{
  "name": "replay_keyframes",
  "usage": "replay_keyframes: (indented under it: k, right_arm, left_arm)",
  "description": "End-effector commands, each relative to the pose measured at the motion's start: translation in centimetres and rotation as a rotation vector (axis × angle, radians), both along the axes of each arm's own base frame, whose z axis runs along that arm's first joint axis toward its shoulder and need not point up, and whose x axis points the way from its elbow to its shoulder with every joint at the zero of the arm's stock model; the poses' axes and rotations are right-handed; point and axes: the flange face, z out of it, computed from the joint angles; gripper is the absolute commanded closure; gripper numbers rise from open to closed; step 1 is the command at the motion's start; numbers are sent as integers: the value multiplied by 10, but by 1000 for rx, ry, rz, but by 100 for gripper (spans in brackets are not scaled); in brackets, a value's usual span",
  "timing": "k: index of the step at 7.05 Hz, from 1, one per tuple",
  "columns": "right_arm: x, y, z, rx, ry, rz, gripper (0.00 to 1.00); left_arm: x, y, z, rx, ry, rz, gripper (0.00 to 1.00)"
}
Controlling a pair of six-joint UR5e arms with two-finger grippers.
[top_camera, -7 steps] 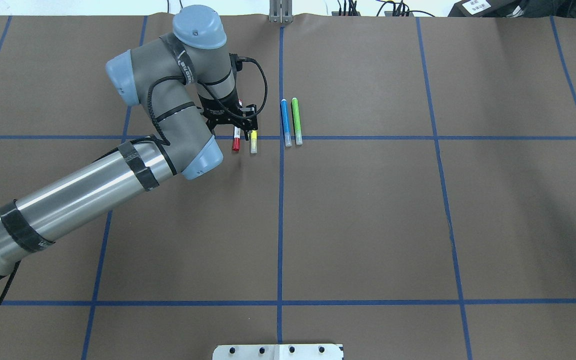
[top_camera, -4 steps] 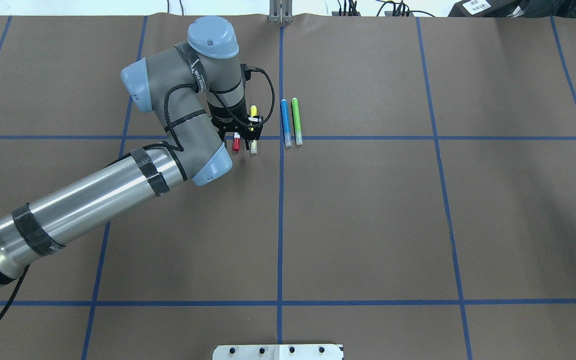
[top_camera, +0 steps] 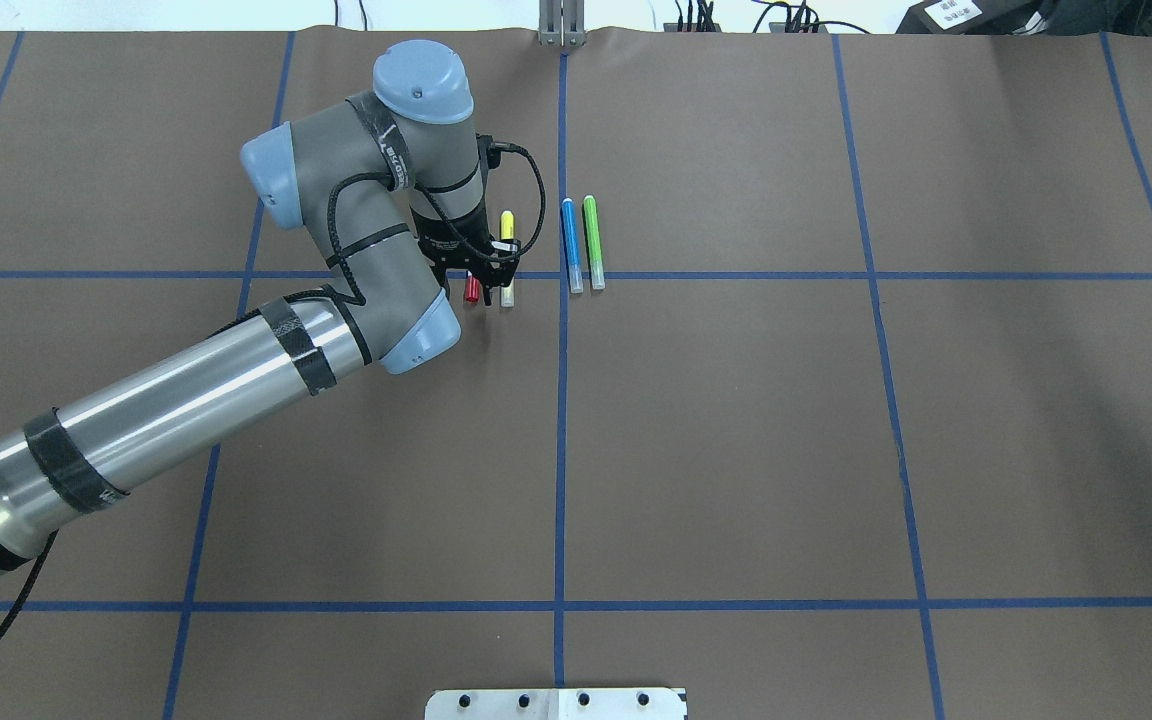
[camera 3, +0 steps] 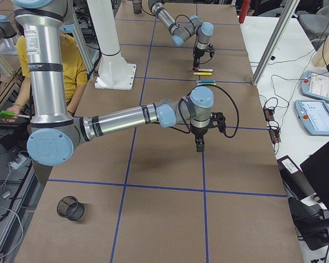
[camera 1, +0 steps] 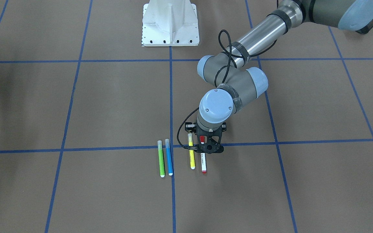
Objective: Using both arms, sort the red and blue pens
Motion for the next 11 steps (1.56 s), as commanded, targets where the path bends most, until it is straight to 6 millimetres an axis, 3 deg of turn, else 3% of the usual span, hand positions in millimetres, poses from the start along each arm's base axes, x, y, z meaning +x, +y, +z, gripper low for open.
replay_keyframes:
  k: [1, 9, 10, 11]
  right_arm:
    - [0, 0, 0, 0, 0, -1, 0]
    - [-2, 1, 1, -1, 2, -3, 0]
    - [-3, 1, 1, -2, 0, -5, 0]
    - [-3, 1, 1, -2, 0, -5, 0]
  left_arm:
    - [1, -3, 1, 6, -6, -8, 44]
    - [10, -13, 9, 28, 8, -41, 47]
    - [11, -13, 5, 29, 10, -42, 53]
    - [11, -13, 2, 30, 11, -42, 66]
